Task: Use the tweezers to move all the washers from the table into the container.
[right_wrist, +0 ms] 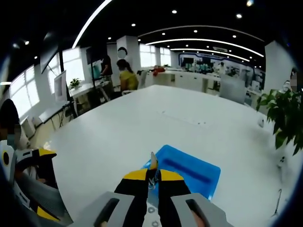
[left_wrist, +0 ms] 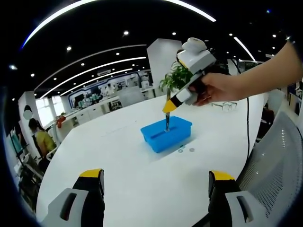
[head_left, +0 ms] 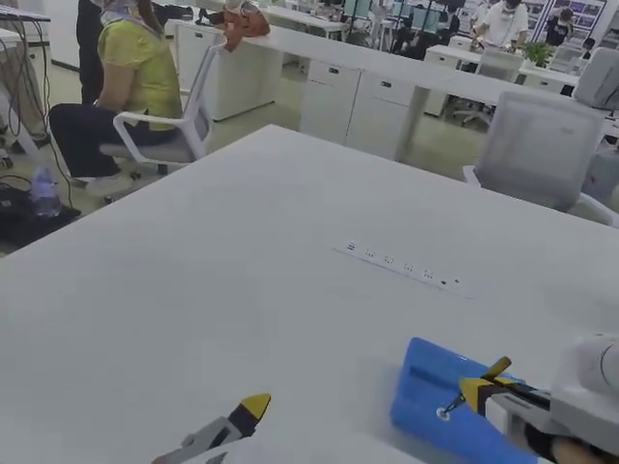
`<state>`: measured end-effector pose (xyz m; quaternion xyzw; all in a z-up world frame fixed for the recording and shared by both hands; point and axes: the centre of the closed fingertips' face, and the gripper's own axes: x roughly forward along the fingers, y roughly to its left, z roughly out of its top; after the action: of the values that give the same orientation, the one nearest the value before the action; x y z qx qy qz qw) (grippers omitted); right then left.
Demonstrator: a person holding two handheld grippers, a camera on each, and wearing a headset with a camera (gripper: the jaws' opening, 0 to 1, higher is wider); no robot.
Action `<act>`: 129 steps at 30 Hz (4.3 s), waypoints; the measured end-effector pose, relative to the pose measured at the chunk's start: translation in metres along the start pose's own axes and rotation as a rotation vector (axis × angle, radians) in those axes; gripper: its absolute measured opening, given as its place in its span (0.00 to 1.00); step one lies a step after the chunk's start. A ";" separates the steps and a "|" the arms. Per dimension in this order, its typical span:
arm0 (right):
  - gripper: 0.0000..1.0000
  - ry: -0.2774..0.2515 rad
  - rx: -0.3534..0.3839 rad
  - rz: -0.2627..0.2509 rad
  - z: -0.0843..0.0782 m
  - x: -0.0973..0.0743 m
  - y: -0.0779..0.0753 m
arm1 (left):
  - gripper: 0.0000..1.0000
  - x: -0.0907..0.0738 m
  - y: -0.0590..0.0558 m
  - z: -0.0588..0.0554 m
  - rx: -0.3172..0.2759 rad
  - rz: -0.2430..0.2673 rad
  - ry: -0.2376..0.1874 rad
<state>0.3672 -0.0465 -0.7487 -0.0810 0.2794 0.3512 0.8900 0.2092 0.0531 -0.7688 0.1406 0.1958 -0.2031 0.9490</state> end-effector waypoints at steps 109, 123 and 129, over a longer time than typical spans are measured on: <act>0.04 0.016 0.007 0.019 -0.021 -0.002 0.003 | 0.90 0.002 0.001 -0.011 0.034 0.014 0.072; 0.04 0.094 0.006 0.020 -0.059 0.007 0.005 | 0.88 0.002 0.002 -0.012 0.035 0.020 0.079; 0.04 0.113 0.000 0.014 -0.068 0.010 0.003 | 0.88 0.003 0.001 -0.013 0.040 0.017 0.085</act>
<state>0.3409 -0.0615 -0.8111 -0.0986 0.3298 0.3524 0.8702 0.2082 0.0579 -0.7813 0.1699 0.2307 -0.1929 0.9384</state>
